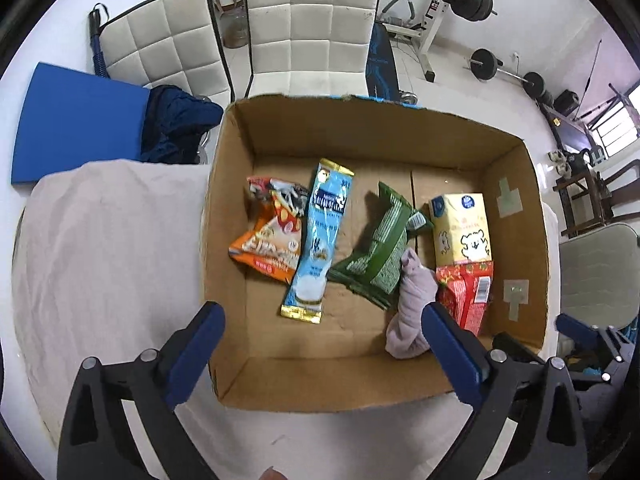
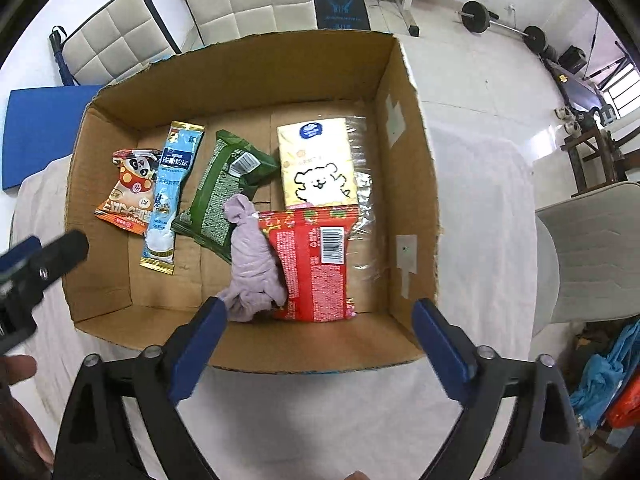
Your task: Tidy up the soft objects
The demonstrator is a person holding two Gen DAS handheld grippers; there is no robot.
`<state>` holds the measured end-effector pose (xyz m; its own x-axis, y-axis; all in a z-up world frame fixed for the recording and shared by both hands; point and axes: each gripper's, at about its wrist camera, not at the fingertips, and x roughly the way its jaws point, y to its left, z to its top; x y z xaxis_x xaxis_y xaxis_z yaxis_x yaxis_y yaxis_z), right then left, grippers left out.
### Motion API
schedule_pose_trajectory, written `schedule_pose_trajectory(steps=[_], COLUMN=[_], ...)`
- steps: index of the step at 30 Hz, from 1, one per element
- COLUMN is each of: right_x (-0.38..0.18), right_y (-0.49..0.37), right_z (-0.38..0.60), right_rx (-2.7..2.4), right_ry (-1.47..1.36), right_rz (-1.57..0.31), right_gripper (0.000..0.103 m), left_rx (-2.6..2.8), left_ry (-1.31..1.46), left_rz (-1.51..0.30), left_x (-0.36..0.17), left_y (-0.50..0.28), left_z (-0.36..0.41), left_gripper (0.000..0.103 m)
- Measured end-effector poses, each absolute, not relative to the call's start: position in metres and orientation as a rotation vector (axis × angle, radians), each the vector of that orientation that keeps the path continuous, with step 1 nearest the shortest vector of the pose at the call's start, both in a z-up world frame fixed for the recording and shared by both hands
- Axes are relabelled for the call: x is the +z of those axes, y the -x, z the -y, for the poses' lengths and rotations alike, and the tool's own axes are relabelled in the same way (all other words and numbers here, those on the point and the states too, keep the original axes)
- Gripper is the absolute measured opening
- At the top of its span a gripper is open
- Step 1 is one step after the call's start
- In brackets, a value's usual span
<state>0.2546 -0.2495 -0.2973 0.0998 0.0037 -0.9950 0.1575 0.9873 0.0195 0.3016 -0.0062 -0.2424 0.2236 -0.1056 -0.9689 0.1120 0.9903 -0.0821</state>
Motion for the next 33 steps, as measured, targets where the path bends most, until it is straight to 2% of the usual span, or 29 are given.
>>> schedule_pose_trajectory(steps=[9,17,33], right_x=[-0.296,-0.266,-0.105], right_y=[-0.238,-0.209,-0.062], right_z=[0.257,0.265,0.277], right_rx=[-0.119,-0.110,-0.097], right_ry=[-0.147,-0.186,-0.222], right_rz=[-1.446,-1.391,-1.124], right_gripper=[0.103,0.103,0.103], left_rx=[-0.109,-0.129,-0.112], left_ry=[0.020,-0.005,-0.043], left_rz=[-1.299,-1.227,-1.016], left_x=[-0.239,-0.197,-0.046], left_y=[-0.272,-0.236,-0.100], left_z=[0.002,0.009,0.014], left_gripper=[0.101,0.101,0.101])
